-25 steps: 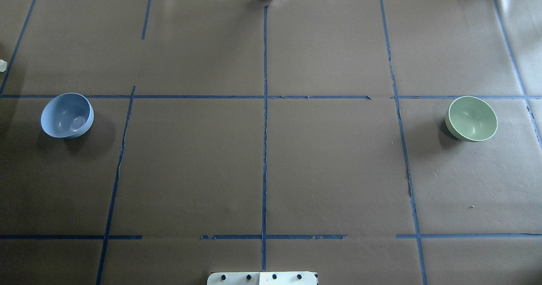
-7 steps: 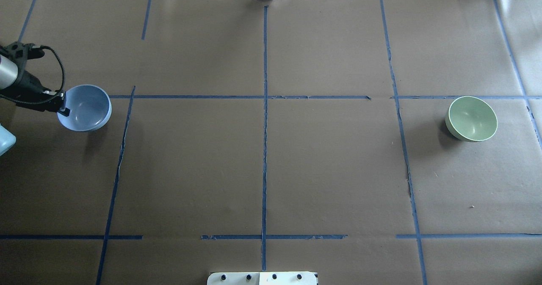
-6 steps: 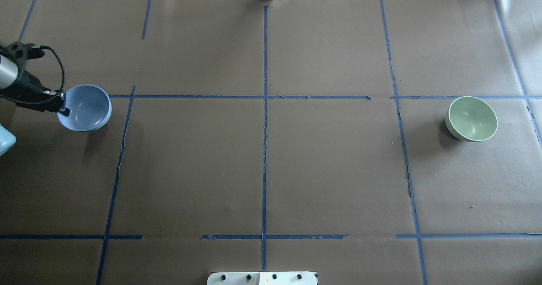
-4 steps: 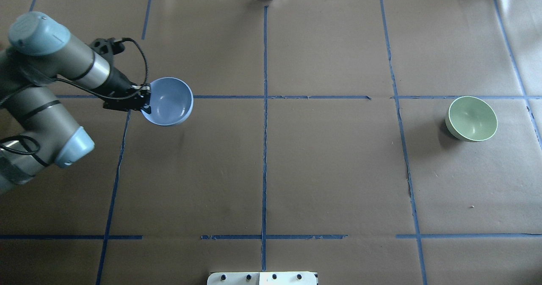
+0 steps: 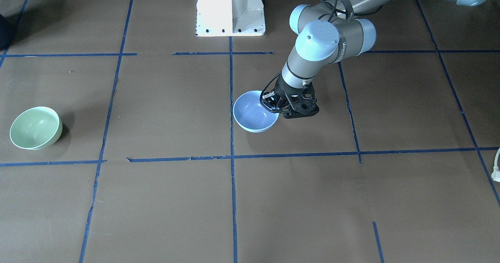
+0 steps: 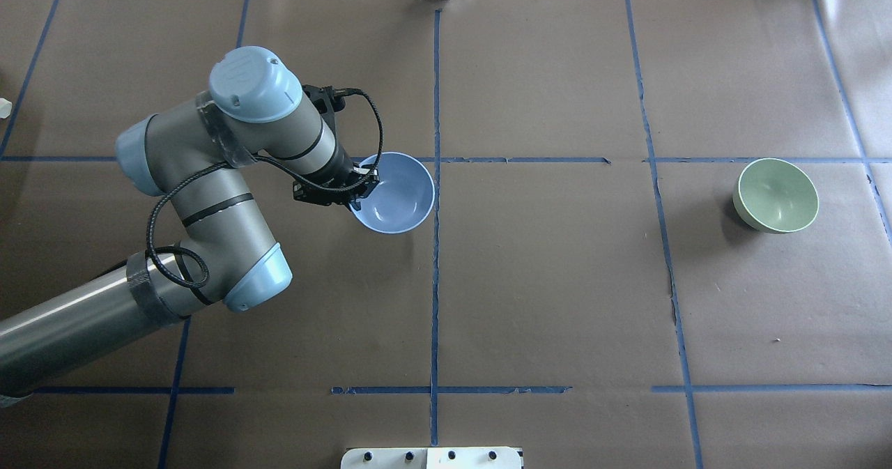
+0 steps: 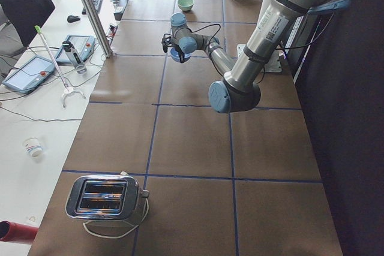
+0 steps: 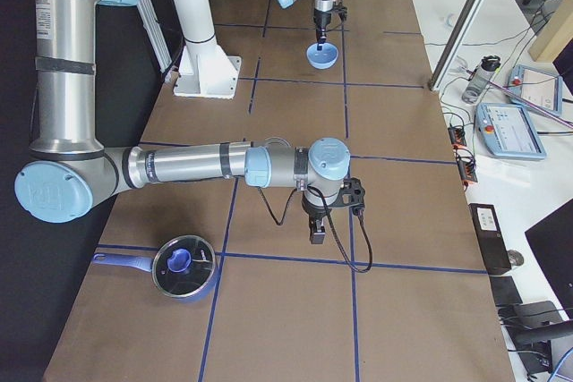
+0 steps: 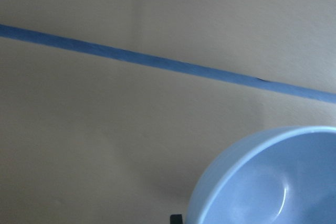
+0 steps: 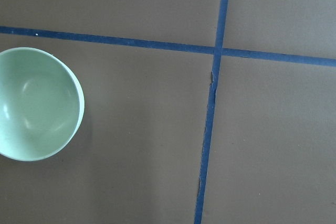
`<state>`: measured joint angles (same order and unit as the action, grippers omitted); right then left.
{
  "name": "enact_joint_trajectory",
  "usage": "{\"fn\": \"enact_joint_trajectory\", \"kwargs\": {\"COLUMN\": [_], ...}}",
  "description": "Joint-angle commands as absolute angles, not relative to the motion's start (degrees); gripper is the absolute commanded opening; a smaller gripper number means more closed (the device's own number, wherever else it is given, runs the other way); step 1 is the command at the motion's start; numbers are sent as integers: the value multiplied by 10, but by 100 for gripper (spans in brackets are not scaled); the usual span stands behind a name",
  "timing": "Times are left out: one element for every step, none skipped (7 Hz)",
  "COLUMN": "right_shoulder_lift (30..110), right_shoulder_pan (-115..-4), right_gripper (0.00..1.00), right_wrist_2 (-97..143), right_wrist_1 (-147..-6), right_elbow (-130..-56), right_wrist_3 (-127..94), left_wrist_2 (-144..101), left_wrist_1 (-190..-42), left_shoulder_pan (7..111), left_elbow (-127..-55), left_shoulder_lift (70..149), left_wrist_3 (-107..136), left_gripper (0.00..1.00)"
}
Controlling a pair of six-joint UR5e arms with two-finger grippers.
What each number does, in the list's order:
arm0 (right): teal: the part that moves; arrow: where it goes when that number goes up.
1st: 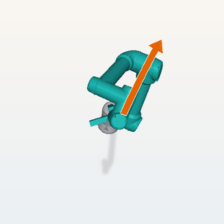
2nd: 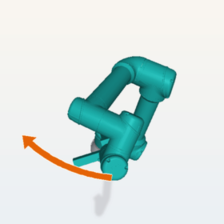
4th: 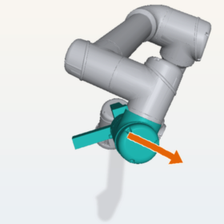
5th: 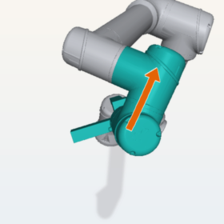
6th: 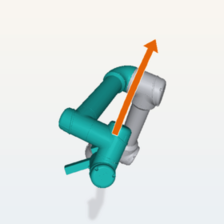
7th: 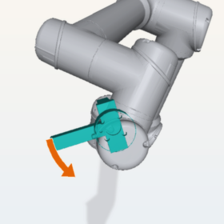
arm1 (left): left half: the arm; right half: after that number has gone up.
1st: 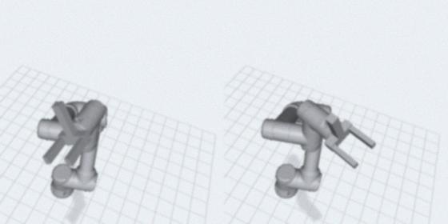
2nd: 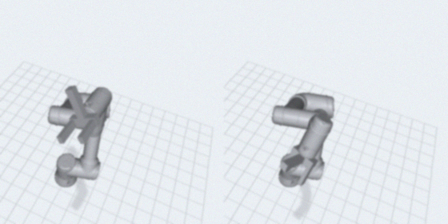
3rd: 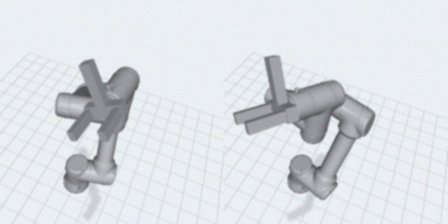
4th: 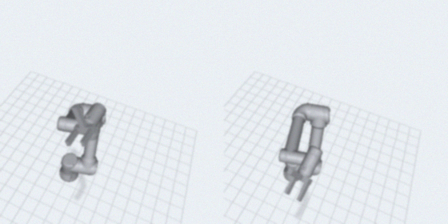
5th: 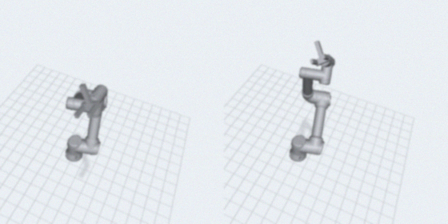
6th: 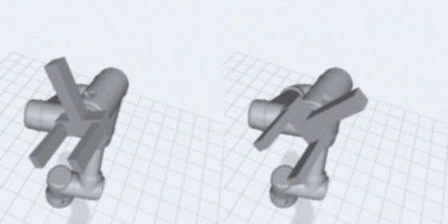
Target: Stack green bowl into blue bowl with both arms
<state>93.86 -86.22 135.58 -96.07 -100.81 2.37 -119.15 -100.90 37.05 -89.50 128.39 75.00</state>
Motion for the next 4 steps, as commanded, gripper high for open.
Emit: {"fn": "enact_joint_trajectory", "kwargs": {"right_shoulder_lift": [940,940,940,940], "right_shoulder_pan": [-862,-862,-862,-862], "right_gripper": [100,100,100,100], "right_wrist_2": [1358,1358,1361,1362], "right_wrist_1": [-962,-962,-962,-962], "right_elbow": [-1007,-1006,-1006,-1005], "right_wrist_3": [25,25,25,25], "left_wrist_2": [-1191,-1191,-1191,-1191], "left_wrist_1": [-1020,-1047,-1085,-1090], "left_shoulder_pan": [350,345,341,341], "left_elbow": [-852,-836,-820,-816], "left_shoulder_lift": [1321,1323,1323,1323], "left_wrist_3": [745,746,747,747], "left_gripper": [0,0,0,1]}}
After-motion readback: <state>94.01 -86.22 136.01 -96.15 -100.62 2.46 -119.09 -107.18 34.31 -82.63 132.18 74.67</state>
